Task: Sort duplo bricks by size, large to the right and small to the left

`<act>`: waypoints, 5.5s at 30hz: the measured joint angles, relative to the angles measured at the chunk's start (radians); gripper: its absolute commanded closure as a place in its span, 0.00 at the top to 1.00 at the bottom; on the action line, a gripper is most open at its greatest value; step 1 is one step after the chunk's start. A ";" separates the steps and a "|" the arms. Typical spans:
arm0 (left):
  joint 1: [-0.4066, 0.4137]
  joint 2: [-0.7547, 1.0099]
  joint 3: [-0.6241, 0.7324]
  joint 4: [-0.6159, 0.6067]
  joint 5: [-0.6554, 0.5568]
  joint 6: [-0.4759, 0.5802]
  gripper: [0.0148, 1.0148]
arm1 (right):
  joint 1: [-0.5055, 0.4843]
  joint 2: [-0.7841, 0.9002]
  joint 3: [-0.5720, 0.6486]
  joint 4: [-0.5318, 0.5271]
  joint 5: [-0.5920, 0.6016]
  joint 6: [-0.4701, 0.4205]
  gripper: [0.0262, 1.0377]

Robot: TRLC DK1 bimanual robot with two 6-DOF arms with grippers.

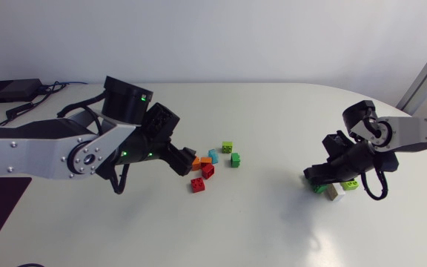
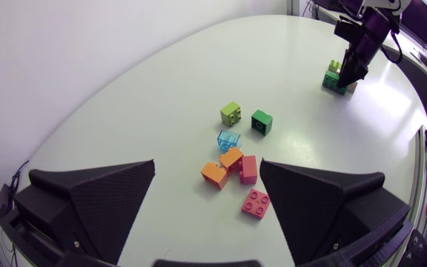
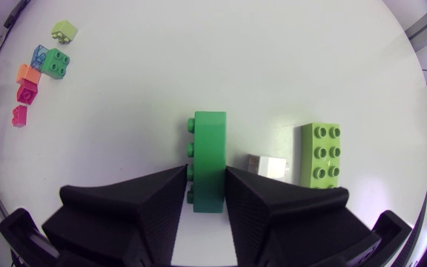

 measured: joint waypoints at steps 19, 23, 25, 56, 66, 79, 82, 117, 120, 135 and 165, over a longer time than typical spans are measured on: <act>0.069 0.252 0.027 -0.003 0.049 0.163 0.97 | 0.001 -0.192 0.003 -0.084 -0.004 0.005 0.96; 0.082 0.331 0.092 -0.003 0.050 0.174 0.97 | 0.003 -0.235 0.004 -0.107 -0.008 0.008 0.96; 0.080 0.348 0.127 -0.004 0.050 0.177 0.97 | 0.007 -0.250 0.005 -0.117 -0.008 0.009 0.96; 0.047 0.467 0.229 -0.050 0.061 0.222 0.50 | 0.011 -0.272 0.008 -0.132 -0.023 0.023 0.96; 0.046 0.468 0.229 -0.042 0.061 0.222 0.40 | 0.014 -0.272 0.006 -0.132 -0.026 0.023 0.96; 0.053 0.464 0.210 -0.003 0.076 0.224 0.39 | 0.014 -0.272 0.003 -0.129 -0.026 0.023 0.96; 0.074 0.451 0.181 -0.002 0.080 0.231 0.39 | 0.014 -0.272 0.001 -0.128 -0.026 0.023 0.96; 0.069 0.553 0.349 -0.111 0.106 0.251 0.85 | 0.013 -0.288 -0.032 -0.108 -0.031 0.031 0.96; 0.069 0.553 0.351 -0.115 0.106 0.251 0.46 | 0.013 -0.288 -0.032 -0.108 -0.031 0.031 0.96; 0.102 0.527 0.322 -0.115 0.113 0.251 0.30 | 0.013 -0.290 -0.032 -0.108 -0.031 0.031 0.96; 0.006 0.240 0.208 -0.093 0.185 0.259 0.71 | 0.051 -0.347 -0.060 -0.109 -0.033 0.064 0.96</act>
